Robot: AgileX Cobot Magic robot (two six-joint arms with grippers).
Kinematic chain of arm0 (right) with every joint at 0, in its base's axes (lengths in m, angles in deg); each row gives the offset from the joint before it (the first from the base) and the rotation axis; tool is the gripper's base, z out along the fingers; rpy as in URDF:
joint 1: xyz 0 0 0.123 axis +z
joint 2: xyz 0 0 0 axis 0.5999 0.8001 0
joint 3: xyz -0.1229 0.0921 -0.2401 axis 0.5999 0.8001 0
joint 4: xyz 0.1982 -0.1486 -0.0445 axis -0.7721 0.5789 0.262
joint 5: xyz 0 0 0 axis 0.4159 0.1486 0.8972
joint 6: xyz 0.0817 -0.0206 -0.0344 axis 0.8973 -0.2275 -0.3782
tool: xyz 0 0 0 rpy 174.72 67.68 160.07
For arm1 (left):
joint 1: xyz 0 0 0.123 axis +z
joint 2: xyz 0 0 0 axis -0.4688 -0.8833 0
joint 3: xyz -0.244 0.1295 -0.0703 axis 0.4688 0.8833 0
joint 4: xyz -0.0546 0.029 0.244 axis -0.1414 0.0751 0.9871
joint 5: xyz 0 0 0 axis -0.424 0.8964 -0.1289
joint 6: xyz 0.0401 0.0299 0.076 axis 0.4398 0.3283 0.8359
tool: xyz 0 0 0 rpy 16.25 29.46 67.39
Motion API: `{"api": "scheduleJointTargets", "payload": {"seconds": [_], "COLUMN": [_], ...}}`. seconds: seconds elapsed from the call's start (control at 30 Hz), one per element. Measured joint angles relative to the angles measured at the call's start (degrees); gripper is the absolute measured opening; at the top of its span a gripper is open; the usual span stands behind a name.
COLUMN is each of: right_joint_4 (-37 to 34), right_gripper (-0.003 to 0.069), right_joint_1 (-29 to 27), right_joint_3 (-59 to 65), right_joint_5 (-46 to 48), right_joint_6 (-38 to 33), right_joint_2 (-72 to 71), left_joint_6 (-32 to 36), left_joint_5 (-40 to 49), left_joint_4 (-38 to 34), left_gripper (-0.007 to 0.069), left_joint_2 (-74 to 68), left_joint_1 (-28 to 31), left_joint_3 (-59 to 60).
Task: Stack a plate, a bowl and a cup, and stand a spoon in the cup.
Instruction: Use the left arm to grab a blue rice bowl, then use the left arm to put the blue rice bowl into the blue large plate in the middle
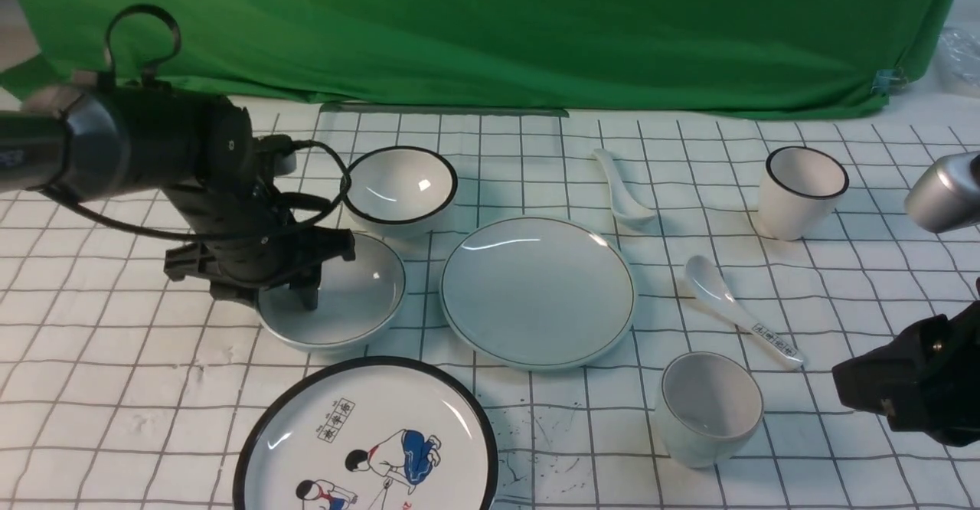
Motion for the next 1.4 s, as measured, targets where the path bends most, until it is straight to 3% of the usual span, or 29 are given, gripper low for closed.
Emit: {"api": "scheduleJointTargets", "payload": {"seconds": [0.13, 0.33, 0.6, 0.77, 0.93, 1.4], "right_joint_4": [-0.11, -0.19, -0.24, -0.24, -0.18, 0.7], "right_gripper": [0.0253, 0.0253, 0.0253, 0.0253, 0.0253, 0.0253], "right_joint_1": [0.0, 0.0, 0.0, 0.0, 0.0, 0.0], "right_joint_3": [0.0, 0.0, 0.0, 0.0, 0.0, 0.0], "right_joint_5": [0.0, 0.0, -1.56, -1.85, -2.5, -2.89], "right_joint_6": [0.0, -0.37, -1.09, -1.09, -1.1, -1.41], "right_joint_2": [0.0, 0.0, 0.0, 0.0, 0.0, 0.35], "left_joint_6": [1.55, 6.11, 22.74, 23.99, 23.63, 23.06], "left_joint_5": [1.73, 5.43, -0.22, -6.57, -7.02, -3.84], "left_joint_4": [-0.22, -2.78, -32.0, -34.43, -34.87, -32.31], "left_gripper": [0.0116, 0.0052, 0.0051, 0.0051, 0.0051, 0.0051], "left_joint_2": [1.27, 4.96, 11.21, 7.69, -0.69, -8.86], "left_joint_1": [0.0, -0.12, -2.73, -8.26, -11.14, -11.18], "left_joint_3": [-0.88, -1.21, -1.56, -2.76, -8.94, -13.62]}}
